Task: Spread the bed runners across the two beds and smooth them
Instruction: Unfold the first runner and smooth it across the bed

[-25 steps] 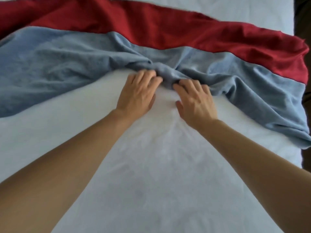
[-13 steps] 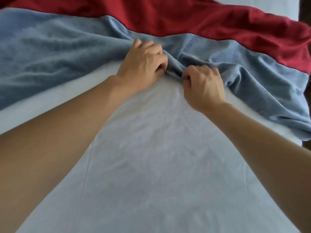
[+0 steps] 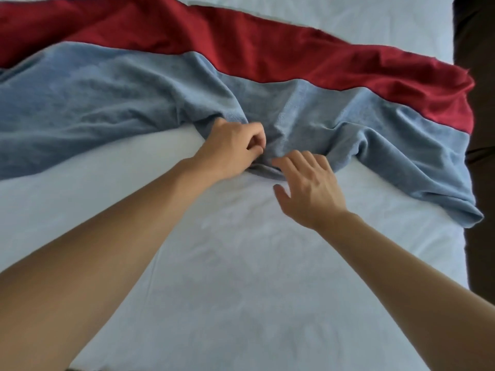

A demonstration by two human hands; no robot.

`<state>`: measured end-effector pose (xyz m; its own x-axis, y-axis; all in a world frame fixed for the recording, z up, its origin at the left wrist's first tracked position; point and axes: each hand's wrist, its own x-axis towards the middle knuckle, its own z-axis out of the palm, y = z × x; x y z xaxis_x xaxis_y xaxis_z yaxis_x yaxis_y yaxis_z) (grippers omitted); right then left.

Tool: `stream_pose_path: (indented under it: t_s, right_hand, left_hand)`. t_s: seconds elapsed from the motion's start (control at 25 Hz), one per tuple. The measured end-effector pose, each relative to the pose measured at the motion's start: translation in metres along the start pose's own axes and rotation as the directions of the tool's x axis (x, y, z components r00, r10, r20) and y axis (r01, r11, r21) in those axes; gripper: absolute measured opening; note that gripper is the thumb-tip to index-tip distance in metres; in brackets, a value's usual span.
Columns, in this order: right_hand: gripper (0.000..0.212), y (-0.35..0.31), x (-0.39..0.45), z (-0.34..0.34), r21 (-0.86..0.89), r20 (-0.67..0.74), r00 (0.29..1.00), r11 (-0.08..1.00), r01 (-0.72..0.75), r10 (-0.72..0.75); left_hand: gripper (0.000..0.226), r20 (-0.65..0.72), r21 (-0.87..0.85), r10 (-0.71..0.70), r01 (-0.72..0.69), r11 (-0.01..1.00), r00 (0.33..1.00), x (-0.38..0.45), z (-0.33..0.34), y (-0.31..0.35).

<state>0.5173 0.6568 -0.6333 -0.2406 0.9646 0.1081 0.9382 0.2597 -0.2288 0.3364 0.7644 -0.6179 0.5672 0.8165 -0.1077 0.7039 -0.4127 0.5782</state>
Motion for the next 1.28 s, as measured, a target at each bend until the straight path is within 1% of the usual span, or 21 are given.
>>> stream_pose_path:
  t_s: [0.08,0.12,0.16,0.24,0.28,0.36,0.4,0.44,0.52,0.68,0.8,0.84,0.88,0.92,0.96,1.0,1.04,1.08,1.16,1.2,1.28]
  right_hand:
    - [0.023,-0.003,0.008,0.011,-0.046,-0.004,1.0,0.999,0.015,-0.015]
    - [0.013,-0.004,0.014,0.016,-0.063,-0.039,0.999,0.998,0.003,-0.006]
    - [0.004,-0.003,0.021,0.018,-0.059,-0.085,0.996,0.998,-0.032,0.027]
    - [0.007,-0.001,0.035,0.013,0.026,-0.142,0.976,0.986,-0.165,0.167]
    - [0.009,0.0,0.04,0.007,0.11,-0.139,0.952,0.959,-0.261,0.275]
    - [0.013,0.003,0.051,-0.006,0.269,-0.017,0.884,0.854,-0.446,0.467]
    - [0.015,0.005,0.057,-0.013,0.31,0.06,0.853,0.803,-0.51,0.519]
    - [0.016,0.007,0.063,-0.019,0.327,0.122,0.829,0.766,-0.553,0.546]
    - [0.017,0.011,0.069,-0.028,0.306,0.194,0.808,0.748,-0.589,0.557]
    - [0.015,0.013,0.072,-0.031,0.251,0.247,0.815,0.778,-0.576,0.524]
    - [0.014,0.01,0.068,-0.028,0.183,0.273,0.813,0.802,-0.568,0.514]
    - [0.018,0.008,0.067,-0.028,0.168,0.213,0.84,0.828,-0.535,0.5]
    - [0.023,0.005,0.065,-0.028,0.151,0.094,0.89,0.878,-0.455,0.446]
    - [0.025,0.001,0.062,-0.028,0.124,-0.036,0.937,0.931,-0.342,0.349]
    - [0.022,-0.005,0.06,-0.027,0.089,-0.139,0.963,0.972,-0.219,0.23]
    - [0.014,-0.01,0.058,-0.023,0.046,-0.187,0.976,0.993,-0.106,0.113]
    - [0.008,-0.015,0.058,-0.016,-0.009,-0.166,0.986,1.0,-0.016,0.015]
    - [0.007,-0.017,0.059,-0.007,-0.071,-0.107,0.994,0.997,0.023,-0.031]
    - [0.02,-0.017,0.064,0.01,-0.155,0.002,1.0,0.988,-0.023,0.023]
    - [0.023,-0.014,0.069,0.017,-0.176,0.013,0.998,0.982,-0.063,0.066]
    - [0.017,-0.008,0.075,0.025,-0.2,-0.028,0.996,0.975,-0.094,0.091]
  left_hand:
    - [0.005,-0.276,0.166,0.103,-0.058,0.984,0.956,-0.015,-0.004,-0.007]
    - [0.005,-0.334,0.257,0.182,-0.097,0.962,0.925,-0.027,-0.004,-0.013]
    - [0.005,-0.331,0.323,0.259,-0.149,0.935,0.907,-0.039,-0.001,-0.019]
    - [0.005,-0.265,0.398,0.346,-0.225,0.89,0.9,-0.056,0.009,-0.029]
    - [0.011,-0.244,0.422,0.345,-0.221,0.879,0.906,-0.058,0.017,-0.032]
    - [0.025,-0.237,0.48,0.285,-0.143,0.865,0.929,-0.049,0.03,-0.029]
    - [0.03,-0.252,0.497,0.244,-0.091,0.863,0.936,-0.039,0.036,-0.025]
    - [0.033,-0.278,0.507,0.213,-0.045,0.861,0.937,-0.028,0.037,-0.021]
    - [0.033,-0.358,0.498,0.192,0.013,0.867,0.914,-0.009,0.036,-0.014]
    - [0.019,-0.509,0.472,0.241,0.034,0.881,0.826,0.015,0.023,-0.016]
    - [0.014,-0.504,0.509,0.286,0.013,0.861,0.815,0.019,0.014,-0.029]
    - [0.013,-0.494,0.515,0.294,0.003,0.857,0.818,0.02,0.012,-0.033]
    - [0.012,-0.481,0.525,0.303,-0.007,0.851,0.822,0.021,0.01,-0.037]
    - [0.013,-0.466,0.541,0.313,-0.013,0.841,0.828,0.022,0.008,-0.04]
    - [0.014,-0.449,0.552,0.321,-0.023,0.833,0.834,0.024,0.006,-0.042]
    - [0.014,-0.427,0.546,0.319,-0.04,0.837,0.846,0.025,0.003,-0.045]
    - [0.014,-0.397,0.518,0.302,-0.06,0.854,0.867,0.026,0.0,-0.047]
    - [0.013,-0.352,0.478,0.281,-0.087,0.874,0.893,0.028,-0.003,-0.05]
    - [0.012,-0.254,0.401,0.248,-0.131,0.907,0.935,0.028,-0.011,-0.051]
    - [0.013,-0.202,0.362,0.221,-0.137,0.922,0.954,0.028,-0.014,-0.05]
    - [0.012,-0.081,0.249,0.127,-0.104,0.963,0.989,0.027,-0.022,-0.051]
